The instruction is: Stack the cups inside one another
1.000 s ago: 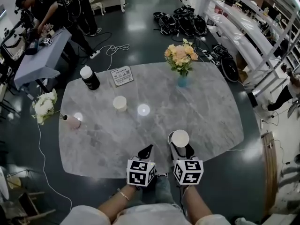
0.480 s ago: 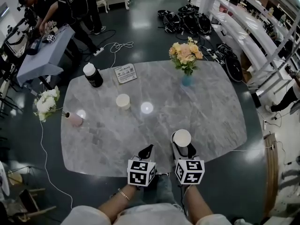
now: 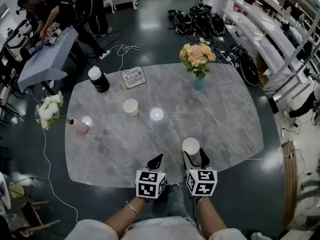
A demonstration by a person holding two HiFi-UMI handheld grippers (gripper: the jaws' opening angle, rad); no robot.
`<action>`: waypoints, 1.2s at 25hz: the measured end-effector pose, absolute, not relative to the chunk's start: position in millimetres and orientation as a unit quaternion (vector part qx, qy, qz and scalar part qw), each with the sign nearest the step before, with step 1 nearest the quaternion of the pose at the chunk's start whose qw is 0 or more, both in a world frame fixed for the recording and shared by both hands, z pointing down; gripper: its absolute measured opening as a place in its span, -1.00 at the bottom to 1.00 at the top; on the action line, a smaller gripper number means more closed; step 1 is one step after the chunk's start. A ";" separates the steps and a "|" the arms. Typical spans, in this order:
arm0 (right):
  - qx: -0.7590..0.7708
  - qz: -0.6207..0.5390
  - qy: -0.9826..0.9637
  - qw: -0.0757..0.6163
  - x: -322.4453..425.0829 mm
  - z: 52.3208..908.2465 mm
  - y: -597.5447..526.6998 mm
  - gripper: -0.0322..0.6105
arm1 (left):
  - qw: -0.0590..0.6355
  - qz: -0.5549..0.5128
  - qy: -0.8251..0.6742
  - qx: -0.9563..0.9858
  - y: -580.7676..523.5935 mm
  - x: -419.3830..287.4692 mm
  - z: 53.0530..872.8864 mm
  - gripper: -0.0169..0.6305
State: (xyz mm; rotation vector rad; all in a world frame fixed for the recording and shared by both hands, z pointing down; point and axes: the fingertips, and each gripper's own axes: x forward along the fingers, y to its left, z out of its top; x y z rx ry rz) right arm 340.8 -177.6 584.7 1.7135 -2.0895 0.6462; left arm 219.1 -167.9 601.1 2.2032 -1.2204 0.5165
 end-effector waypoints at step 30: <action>0.661 0.170 -0.720 0.125 359.9 517.7 -178.3 -0.81 | 0.250 0.159 -0.459 0.837 -176.2 213.0 557.0 -0.96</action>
